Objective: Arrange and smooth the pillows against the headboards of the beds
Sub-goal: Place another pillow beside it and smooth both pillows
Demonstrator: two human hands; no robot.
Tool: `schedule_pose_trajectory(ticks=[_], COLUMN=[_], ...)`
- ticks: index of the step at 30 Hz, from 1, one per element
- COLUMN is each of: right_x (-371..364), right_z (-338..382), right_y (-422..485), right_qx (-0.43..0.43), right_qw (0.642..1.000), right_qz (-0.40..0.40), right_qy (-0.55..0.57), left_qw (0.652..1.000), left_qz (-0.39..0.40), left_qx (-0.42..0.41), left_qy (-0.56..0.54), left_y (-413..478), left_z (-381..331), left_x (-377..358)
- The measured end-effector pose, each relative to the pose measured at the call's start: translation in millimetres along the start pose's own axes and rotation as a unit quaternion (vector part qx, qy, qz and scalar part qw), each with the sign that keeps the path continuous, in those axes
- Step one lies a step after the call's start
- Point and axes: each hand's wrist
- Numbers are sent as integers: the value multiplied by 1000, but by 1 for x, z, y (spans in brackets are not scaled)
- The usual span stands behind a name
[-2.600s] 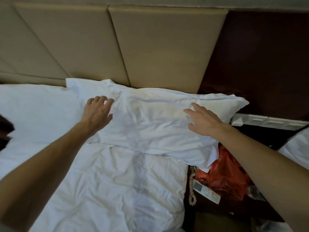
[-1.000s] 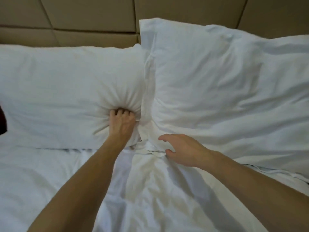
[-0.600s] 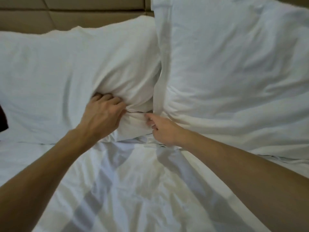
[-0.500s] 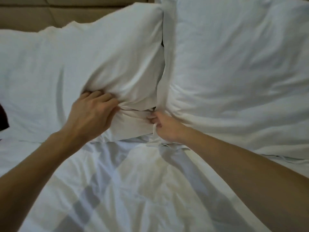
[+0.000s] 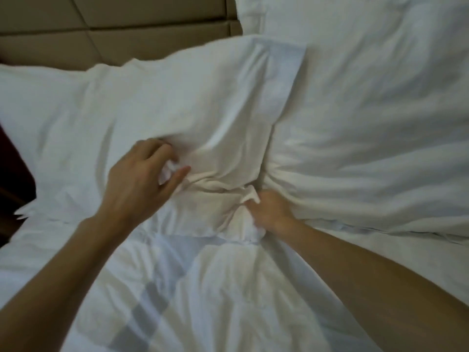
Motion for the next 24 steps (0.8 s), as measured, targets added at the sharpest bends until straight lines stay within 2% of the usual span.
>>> schedule_pose_trajectory(ticks=[2,4,5,7,9,11,13,15,16,18,20,21,22,23,24], right_x=[12,22,25,28,31,42,55,66,71,80,82,82,81,79,79], right_z=[-13,-16,-15,-12,-16,-20,-25,-28,-29,-27,-23,-21,-19,-17,-16], right_y=[-8,-20,-26,-38,-43,-46,-51,-56,-58,-59,-56,-53,-52,-52,-51], right_qx=[-57,-59,-51,-15,20,31,24,26,28,31,38,41,51,49,47], right_qw=[997,992,989,990,993,995,993,991,990,987,986,986,985,986,986], right_qz=[-45,-25,0,39,49,70,100,126,133,147,158,159,159,157,151], right_qy=[24,105,137,135,104,68,51,44,47,51,42,36,34,36,45], left_qw=[993,962,949,947,946,933,920,923,944,989,993,989,990,995,998], left_qz=[0,70,95,100,104,132,171,199,180,47,-107,-141,-135,-85,2], left_qx=[-87,-162,-174,-148,-83,-6,33,33,13,-29,-20,1,22,34,40], left_qy=[82,210,246,267,294,336,350,327,275,137,46,34,39,49,53], left_y=[7,8,10,22,39,52,50,42,43,59,96,119,142,164,183], left_z=[-13,-19,-18,-12,-12,-24,-43,-63,-71,-83,-89,-91,-89,-82,-74], left_x=[-22,-49,-61,-75,-81,-89,-103,-105,-99,-78,-51,-39,-31,-29,-25])
Point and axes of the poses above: each hand's wrist, its own y-axis towards the middle knuckle, its own x-axis out of the back of the hand, z = x × y, and after that the axes turned 13 degrees about x, right-handed
